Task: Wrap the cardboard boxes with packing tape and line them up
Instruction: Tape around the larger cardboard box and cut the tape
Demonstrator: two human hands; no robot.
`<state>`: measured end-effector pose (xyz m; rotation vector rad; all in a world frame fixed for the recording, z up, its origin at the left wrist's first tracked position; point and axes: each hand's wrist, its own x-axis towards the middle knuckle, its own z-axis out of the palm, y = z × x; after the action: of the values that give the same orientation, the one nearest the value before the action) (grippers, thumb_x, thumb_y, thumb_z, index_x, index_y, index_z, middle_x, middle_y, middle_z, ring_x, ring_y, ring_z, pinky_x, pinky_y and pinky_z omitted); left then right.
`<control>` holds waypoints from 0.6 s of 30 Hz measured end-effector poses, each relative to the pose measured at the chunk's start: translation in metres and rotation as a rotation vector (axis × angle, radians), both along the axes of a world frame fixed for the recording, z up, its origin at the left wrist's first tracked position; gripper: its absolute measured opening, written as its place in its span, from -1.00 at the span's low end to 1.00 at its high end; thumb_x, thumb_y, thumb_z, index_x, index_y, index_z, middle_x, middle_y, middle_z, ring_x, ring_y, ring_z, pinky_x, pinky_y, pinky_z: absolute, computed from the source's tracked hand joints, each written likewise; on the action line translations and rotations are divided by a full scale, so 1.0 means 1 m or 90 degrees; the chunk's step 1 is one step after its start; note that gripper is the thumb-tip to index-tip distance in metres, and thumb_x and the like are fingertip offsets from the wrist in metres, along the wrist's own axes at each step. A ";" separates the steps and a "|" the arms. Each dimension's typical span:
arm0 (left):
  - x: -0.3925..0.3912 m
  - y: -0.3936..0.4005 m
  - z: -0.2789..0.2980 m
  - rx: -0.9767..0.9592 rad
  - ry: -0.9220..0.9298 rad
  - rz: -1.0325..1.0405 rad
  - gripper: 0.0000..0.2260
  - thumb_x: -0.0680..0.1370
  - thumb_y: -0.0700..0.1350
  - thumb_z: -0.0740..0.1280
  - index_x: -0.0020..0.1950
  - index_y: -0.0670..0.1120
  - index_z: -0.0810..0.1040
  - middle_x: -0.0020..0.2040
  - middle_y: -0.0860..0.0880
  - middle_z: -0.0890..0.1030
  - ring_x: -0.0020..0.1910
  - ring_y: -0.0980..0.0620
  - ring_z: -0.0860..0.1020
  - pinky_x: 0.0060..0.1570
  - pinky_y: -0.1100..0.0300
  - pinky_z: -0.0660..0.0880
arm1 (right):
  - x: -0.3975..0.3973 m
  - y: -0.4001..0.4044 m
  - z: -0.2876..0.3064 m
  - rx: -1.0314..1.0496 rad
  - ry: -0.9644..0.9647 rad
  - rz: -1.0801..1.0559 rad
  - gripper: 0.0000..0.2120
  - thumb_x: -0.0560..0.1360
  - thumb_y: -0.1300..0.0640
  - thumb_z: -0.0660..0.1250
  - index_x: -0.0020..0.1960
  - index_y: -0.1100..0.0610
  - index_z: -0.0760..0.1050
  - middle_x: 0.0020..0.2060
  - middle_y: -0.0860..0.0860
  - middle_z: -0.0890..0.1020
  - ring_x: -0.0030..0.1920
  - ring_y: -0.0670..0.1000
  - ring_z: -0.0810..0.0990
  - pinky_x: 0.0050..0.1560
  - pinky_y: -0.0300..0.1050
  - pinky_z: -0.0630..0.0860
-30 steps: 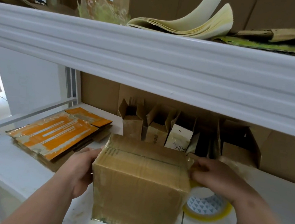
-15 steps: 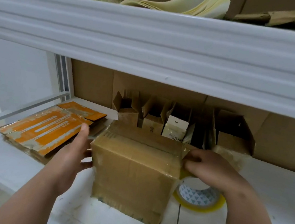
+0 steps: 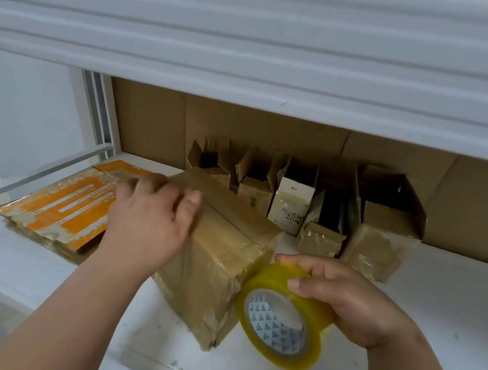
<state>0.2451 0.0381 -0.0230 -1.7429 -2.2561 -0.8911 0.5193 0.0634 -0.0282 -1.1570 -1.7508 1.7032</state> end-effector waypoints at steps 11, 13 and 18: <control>0.043 -0.022 0.019 -0.203 -0.075 -0.201 -0.26 0.40 0.35 0.37 0.49 0.10 0.27 0.43 0.09 0.31 0.43 0.04 0.26 0.42 0.08 0.30 | -0.014 -0.012 -0.011 0.089 0.059 -0.039 -0.51 0.32 -0.06 0.49 0.23 0.03 0.60 0.17 -0.01 0.67 0.07 0.02 0.70 0.09 -0.01 0.62; 0.035 -0.014 0.017 -0.197 -0.070 -0.214 -0.30 0.44 0.24 0.42 0.51 0.06 0.31 0.49 0.10 0.28 0.48 0.05 0.22 0.47 0.13 0.21 | -0.013 -0.012 -0.016 0.064 0.110 -0.005 -0.48 0.37 0.03 0.46 0.31 0.08 0.53 0.19 0.02 0.66 0.15 0.05 0.67 0.15 -0.05 0.59; 0.024 -0.002 0.011 -0.169 -0.081 -0.195 -0.28 0.38 0.31 0.32 0.50 0.10 0.37 0.45 0.11 0.25 0.42 -0.04 0.14 0.25 0.26 0.08 | -0.023 -0.014 -0.032 -0.013 0.242 0.039 -0.26 0.28 0.15 0.48 0.40 0.10 0.30 0.00 0.18 0.69 -0.01 0.13 0.65 0.02 -0.12 0.55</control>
<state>0.2695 0.0359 -0.0116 -2.2549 -2.3138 -0.8023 0.4963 0.0497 -0.0601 -0.7311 -1.5465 1.8376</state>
